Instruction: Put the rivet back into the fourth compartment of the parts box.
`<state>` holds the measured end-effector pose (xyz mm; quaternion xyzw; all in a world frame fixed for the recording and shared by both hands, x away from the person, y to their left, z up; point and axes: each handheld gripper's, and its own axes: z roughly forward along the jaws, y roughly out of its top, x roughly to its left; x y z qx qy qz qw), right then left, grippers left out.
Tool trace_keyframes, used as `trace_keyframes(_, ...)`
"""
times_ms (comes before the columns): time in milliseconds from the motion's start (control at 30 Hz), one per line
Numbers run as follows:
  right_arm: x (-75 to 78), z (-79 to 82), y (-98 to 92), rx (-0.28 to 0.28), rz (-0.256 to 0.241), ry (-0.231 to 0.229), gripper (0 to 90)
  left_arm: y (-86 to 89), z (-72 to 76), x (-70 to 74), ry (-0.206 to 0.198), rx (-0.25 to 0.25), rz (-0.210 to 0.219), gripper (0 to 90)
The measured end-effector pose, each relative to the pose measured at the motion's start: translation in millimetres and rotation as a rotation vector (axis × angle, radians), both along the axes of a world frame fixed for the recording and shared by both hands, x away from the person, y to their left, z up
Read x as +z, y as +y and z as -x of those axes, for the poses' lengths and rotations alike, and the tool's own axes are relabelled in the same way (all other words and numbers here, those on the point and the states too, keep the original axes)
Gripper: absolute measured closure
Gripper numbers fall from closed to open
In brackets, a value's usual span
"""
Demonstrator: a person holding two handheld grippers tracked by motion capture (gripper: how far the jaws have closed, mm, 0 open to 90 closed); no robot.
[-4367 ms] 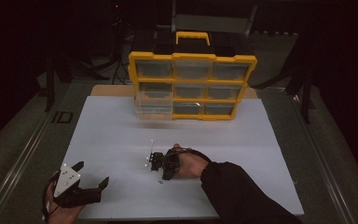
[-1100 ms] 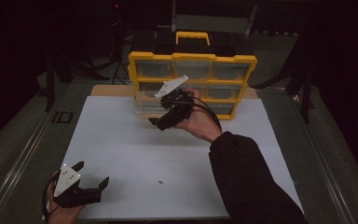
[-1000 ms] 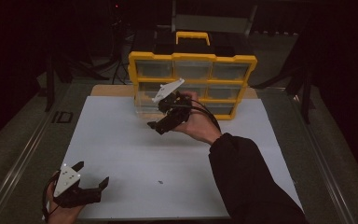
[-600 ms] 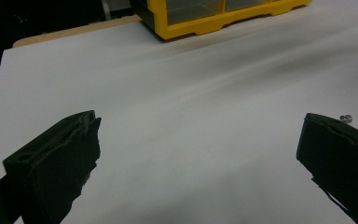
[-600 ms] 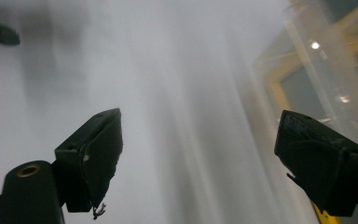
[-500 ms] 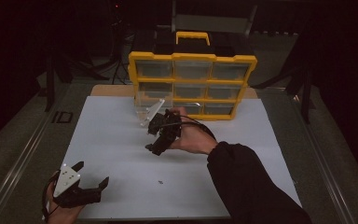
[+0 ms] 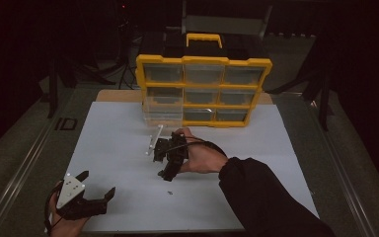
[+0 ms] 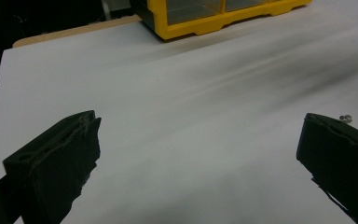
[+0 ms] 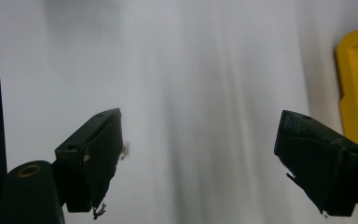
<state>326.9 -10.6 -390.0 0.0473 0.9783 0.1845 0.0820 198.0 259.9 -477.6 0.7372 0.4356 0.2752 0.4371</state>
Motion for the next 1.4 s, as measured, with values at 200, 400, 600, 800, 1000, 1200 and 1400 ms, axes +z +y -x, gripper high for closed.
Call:
trace_keyframes(200, -11.6, 3.7, -1.6, 0.019, 0.049, 0.014, 15.2, 0.0, 0.0, 0.0, 0.000, -0.001, -0.001, 0.0)
trace_keyframes(400, -20.9, 6.1, -5.3, 0.025, 0.088, 0.030, 15.5, 0.0, 0.0, 0.0, -0.001, 0.000, 0.000, 0.0)
trace_keyframes(600, -27.7, 7.0, -11.3, 0.028, 0.115, 0.046, 15.5, 0.1, 0.0, 0.1, -0.003, 0.001, 0.000, 0.0)
trace_keyframes(800, -39.6, 11.8, -8.6, 0.047, 0.142, 0.065, 15.6, -0.1, 0.0, 0.0, -0.002, 0.001, 0.000, 0.0)
trace_keyframes(1000, -58.0, 16.8, -2.1, 0.059, 0.172, 0.091, 15.8, 0.2, 0.1, 0.1, -0.002, 0.000, 0.000, 0.0)
trace_keyframes(1200, -79.7, 19.5, 6.0, 0.083, 0.214, 0.124, 18.1, 0.0, -0.1, 0.0, -0.002, -0.001, -0.001, 0.0)
trace_keyframes(1400, -90.7, 18.9, 12.4, 0.086, 0.235, 0.142, 24.3, 0.1, 0.0, 0.0, -0.002, -0.001, 0.001, 0.0)
